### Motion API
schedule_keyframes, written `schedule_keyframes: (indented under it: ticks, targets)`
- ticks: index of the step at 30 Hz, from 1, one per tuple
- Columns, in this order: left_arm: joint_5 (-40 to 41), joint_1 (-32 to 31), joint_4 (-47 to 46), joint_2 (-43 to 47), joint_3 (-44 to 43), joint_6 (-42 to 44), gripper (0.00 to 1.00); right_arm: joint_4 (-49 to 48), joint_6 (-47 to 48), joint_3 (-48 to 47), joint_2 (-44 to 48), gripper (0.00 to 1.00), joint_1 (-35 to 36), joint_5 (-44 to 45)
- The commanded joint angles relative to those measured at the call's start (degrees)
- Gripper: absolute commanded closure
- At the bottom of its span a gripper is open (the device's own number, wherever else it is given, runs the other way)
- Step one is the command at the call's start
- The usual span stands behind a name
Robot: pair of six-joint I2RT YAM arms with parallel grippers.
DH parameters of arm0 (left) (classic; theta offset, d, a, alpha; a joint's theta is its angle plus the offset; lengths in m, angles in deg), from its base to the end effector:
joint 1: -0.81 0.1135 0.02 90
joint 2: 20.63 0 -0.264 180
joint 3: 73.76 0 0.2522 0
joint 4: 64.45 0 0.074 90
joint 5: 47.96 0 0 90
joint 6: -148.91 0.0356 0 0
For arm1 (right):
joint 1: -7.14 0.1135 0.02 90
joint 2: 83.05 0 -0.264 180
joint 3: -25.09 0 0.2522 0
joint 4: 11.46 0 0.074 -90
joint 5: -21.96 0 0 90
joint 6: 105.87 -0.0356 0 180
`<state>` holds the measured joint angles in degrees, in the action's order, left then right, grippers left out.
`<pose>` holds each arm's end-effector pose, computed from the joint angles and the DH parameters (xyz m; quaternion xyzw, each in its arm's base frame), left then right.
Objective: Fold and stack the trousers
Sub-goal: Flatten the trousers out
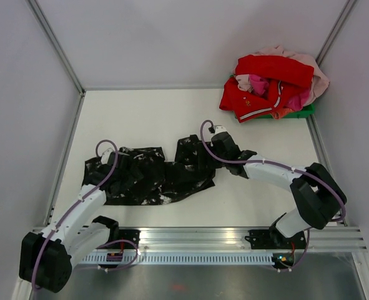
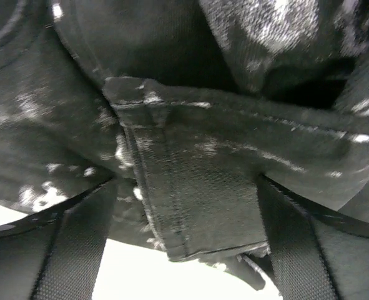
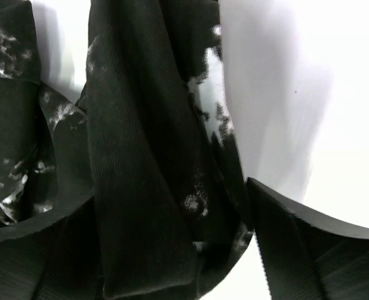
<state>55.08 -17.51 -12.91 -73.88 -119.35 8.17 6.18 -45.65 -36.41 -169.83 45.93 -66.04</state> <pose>0.1617 -0.0451 0.1981 -0.2964 0.9114 -0.0594 0.2794 0.2451 0.1954 0.1948 -0.0650 0.9144 0.2117 0.3390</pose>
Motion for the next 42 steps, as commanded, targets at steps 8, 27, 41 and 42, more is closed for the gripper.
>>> schedule_keyframes:
  ticks: [8, 27, 41, 42]
  targets:
    - [-3.6, 0.4, -14.0, -1.8, -1.5, -1.9, 0.94, 0.2, 0.2, -6.0, -3.0, 0.73, 0.1, 7.8]
    - [21.7, 1.0, 11.7, -6.3, -58.1, 9.0, 0.98, 28.1, 2.4, -5.8, 26.7, 1.0, -7.6, 26.0]
    - [-10.6, -1.5, 3.0, -25.5, -86.0, 20.9, 0.98, 7.5, -7.5, 11.0, 30.3, 1.0, -1.4, -6.3]
    - [-9.7, -4.4, 2.3, -27.4, -87.5, 21.0, 0.98, 4.3, -7.7, 10.6, 29.5, 1.0, -1.1, -7.0]
